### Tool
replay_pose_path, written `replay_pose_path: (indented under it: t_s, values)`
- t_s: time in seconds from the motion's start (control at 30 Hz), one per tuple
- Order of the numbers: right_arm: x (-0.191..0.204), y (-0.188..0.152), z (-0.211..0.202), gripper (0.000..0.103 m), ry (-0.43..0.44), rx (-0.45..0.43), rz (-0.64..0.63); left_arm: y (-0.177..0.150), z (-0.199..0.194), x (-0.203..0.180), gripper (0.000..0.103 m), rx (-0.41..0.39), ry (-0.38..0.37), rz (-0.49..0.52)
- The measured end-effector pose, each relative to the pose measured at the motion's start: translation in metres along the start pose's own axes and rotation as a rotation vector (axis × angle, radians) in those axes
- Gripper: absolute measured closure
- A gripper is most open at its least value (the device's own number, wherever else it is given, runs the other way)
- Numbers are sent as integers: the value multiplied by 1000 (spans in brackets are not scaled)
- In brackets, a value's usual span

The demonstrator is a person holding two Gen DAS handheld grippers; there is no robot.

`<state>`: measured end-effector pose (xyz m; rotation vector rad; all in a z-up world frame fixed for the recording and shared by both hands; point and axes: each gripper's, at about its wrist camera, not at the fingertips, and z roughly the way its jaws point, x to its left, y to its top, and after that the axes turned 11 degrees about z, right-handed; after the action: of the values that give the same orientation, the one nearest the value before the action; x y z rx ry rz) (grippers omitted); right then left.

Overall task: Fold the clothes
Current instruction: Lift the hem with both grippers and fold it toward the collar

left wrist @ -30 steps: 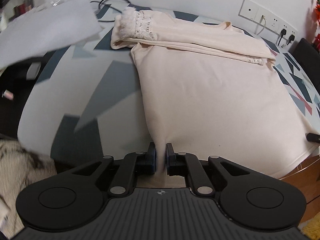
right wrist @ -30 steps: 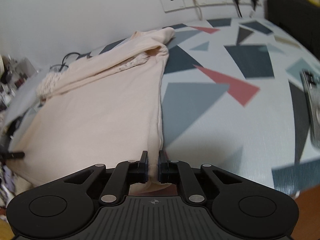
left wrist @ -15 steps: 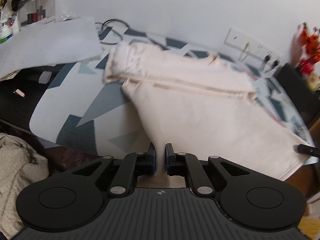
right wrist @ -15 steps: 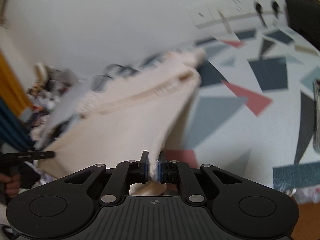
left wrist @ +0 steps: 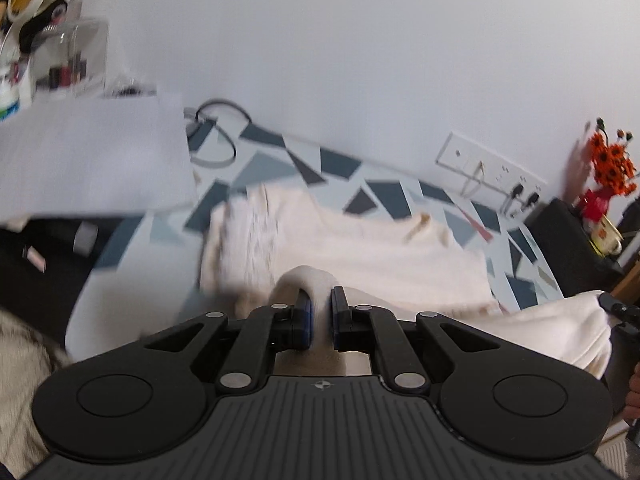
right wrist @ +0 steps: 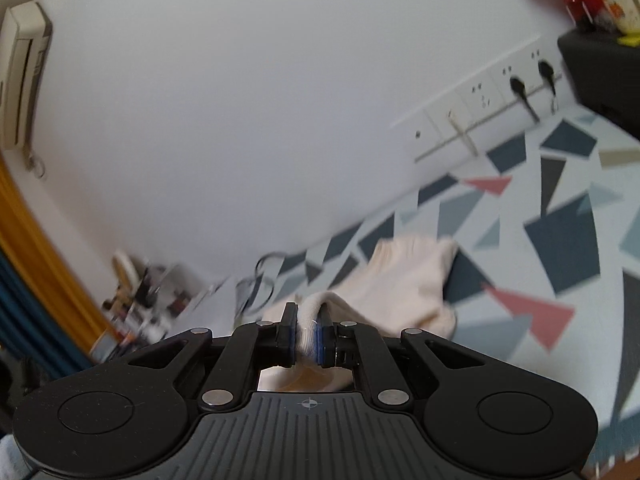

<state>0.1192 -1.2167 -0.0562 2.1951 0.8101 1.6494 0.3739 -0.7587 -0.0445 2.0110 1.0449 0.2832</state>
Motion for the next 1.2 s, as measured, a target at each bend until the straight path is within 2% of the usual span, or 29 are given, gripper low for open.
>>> replay_pose_path:
  t_s: [0.13, 0.23, 0.4, 0.5, 0.6, 0.63, 0.67, 0.7, 0.73, 0.77, 0.8, 0.87, 0.9, 1.03, 1.1, 1.2]
  values:
    - [8, 26, 41, 95, -51, -53, 0, 30, 34, 16, 93, -12, 3, 9]
    - [9, 42, 81, 95, -116, -61, -2, 46, 72, 34, 93, 15, -7, 1]
    - [-10, 53, 160, 95, -238, -30, 34, 59, 153, 71, 93, 124, -23, -34]
    - [-31, 55, 208, 95, -326, 10, 48, 59, 202, 84, 92, 212, -30, -11]
    - [-52, 52, 251, 95, -430, 57, 27, 55, 242, 87, 87, 287, -42, 32]
    - [-59, 52, 262, 95, -462, 68, 26, 55, 249, 87, 82, 298, -53, 42]
    - [-66, 51, 271, 95, -487, 78, 23, 57, 254, 87, 79, 308, -70, 45]
    - [-71, 50, 277, 95, -504, 85, 20, 58, 257, 88, 69, 315, -90, 44]
    - [-76, 49, 281, 95, -517, 94, 18, 60, 259, 89, 55, 321, -119, 41]
    - [-79, 49, 284, 92, -527, 99, 16, 63, 260, 90, 49, 325, -156, 35]
    - [-82, 48, 285, 84, -535, 101, 15, 65, 258, 91, 40, 325, -182, 29]
    - [-85, 49, 280, 69, -545, 86, 25, 72, 250, 94, 33, 314, -206, 19]
    - [-85, 50, 275, 67, -537, 75, 36, 76, 243, 95, 29, 303, -197, 20]
    - [-75, 60, 247, 65, -483, 31, 55, 85, 218, 96, 26, 263, -198, 41]
    - [-68, 62, 233, 60, -460, 18, 48, 86, 206, 95, 26, 249, -208, 50]
    - [-54, 58, 221, 55, -414, 74, 21, 82, 193, 88, 26, 251, -237, 72]
